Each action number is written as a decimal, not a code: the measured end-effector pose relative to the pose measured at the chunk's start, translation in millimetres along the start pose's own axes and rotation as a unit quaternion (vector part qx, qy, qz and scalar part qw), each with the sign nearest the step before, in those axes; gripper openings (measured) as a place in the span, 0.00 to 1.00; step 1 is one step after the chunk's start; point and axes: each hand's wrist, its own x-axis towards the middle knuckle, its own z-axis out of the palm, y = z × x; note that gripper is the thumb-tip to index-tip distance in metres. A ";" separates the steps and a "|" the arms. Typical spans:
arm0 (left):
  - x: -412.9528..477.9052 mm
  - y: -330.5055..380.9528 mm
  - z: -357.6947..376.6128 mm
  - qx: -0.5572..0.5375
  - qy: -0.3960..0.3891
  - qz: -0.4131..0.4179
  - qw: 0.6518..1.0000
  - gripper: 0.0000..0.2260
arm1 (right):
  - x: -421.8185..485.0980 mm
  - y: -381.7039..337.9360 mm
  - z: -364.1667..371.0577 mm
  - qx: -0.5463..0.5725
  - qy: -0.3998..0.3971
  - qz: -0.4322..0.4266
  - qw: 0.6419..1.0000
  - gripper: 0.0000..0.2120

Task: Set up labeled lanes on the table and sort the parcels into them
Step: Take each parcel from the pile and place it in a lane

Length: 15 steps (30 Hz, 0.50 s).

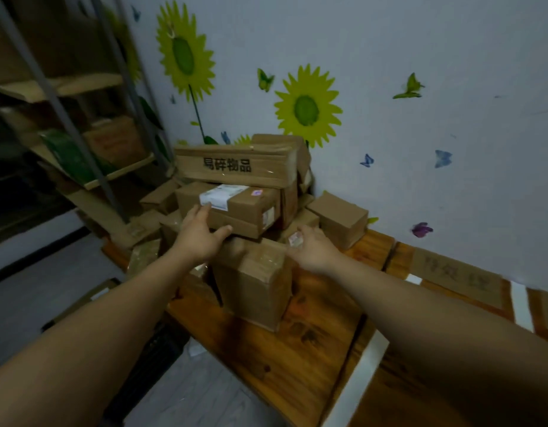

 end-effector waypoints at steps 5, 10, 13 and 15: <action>62.2 1.1 -36.0 -0.010 0.071 0.001 0.997 0.34 | 58.9 -43.2 -35.6 0.098 0.107 -0.027 0.989 0.33; 141.7 -8.2 -58.8 -0.040 0.066 0.009 0.997 0.34 | 109.4 -77.7 -60.2 0.097 0.178 0.007 0.979 0.42; 189.7 -20.1 -62.3 -0.072 0.045 0.003 0.996 0.35 | 129.6 -90.2 -61.7 0.108 0.208 0.030 0.972 0.40; 218.4 -27.8 -62.8 -0.094 0.022 -0.012 0.995 0.36 | 138.6 -96.3 -56.6 0.113 0.227 0.042 0.966 0.38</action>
